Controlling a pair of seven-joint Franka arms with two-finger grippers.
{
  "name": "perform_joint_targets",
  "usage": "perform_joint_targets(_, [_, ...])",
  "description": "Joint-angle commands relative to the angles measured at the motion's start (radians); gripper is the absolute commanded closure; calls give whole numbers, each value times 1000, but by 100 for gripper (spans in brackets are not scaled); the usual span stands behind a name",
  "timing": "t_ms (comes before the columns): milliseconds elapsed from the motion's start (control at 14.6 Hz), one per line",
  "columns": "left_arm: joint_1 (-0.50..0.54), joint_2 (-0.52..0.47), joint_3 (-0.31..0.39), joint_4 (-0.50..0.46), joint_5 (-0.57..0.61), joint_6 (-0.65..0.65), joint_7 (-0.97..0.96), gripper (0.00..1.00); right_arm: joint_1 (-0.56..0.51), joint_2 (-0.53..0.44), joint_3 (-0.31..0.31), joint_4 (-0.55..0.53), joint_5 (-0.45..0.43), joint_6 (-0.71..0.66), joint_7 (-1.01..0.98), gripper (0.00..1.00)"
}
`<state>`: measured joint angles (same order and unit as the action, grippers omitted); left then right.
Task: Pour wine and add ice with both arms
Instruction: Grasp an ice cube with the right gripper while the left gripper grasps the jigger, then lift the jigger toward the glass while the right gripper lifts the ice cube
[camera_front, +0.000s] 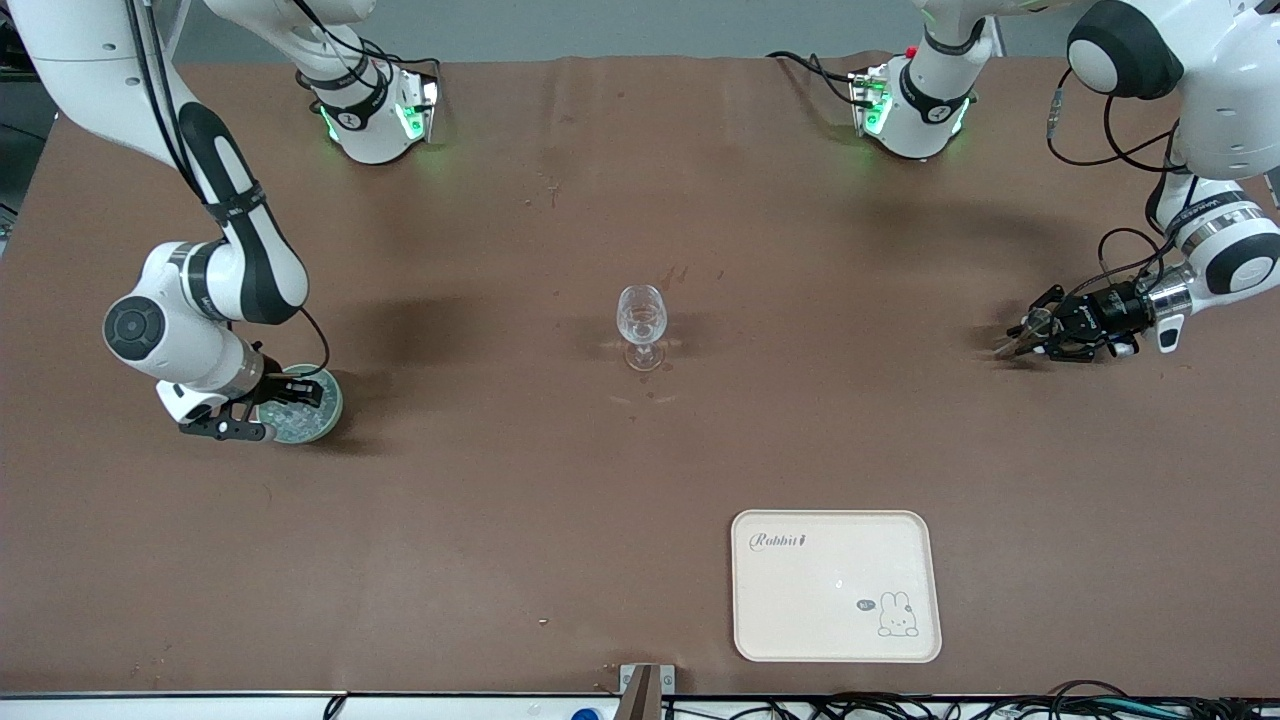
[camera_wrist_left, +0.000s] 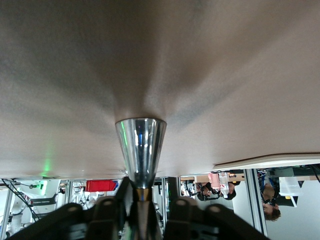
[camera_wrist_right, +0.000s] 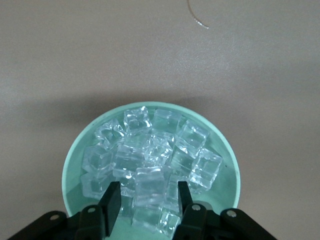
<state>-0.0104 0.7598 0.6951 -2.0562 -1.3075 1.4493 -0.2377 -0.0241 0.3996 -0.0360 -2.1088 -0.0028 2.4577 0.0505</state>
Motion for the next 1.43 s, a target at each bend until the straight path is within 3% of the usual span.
perform_joint_targets(0, [9,-16,11,-7,-16,-41,-19,97,9,-12,-1,-22,0,6,17,48])
perform_joint_targets(273, [37,-26,14,-7,-29,-96,-12,99,10,-12,-1,-13,0,6,32,48])
perform_joint_targets(546, [12,-135,4,-8,-24,-122,-31,100,26,-12,-1,-4,0,4,49,48])
perform_joint_targets(819, [-17,-230,-63,73,-22,-115,-276,100,20,-12,-2,-4,-2,4,37,48])
perform_joint_targets(956, [-16,-275,-118,91,-18,-95,-305,100,21,-12,-2,-5,-3,4,37,50])
perform_joint_targets(1161, [-11,-350,-250,117,-15,6,-420,100,21,-12,-2,-5,-3,6,35,69])
perform_joint_targets(1297, [-3,-413,-390,116,5,124,-474,100,20,-12,-2,-4,-9,6,34,85])
perform_joint_targets(1365, [0,-436,-463,117,7,199,-530,100,18,-12,-2,-4,-13,6,32,88])
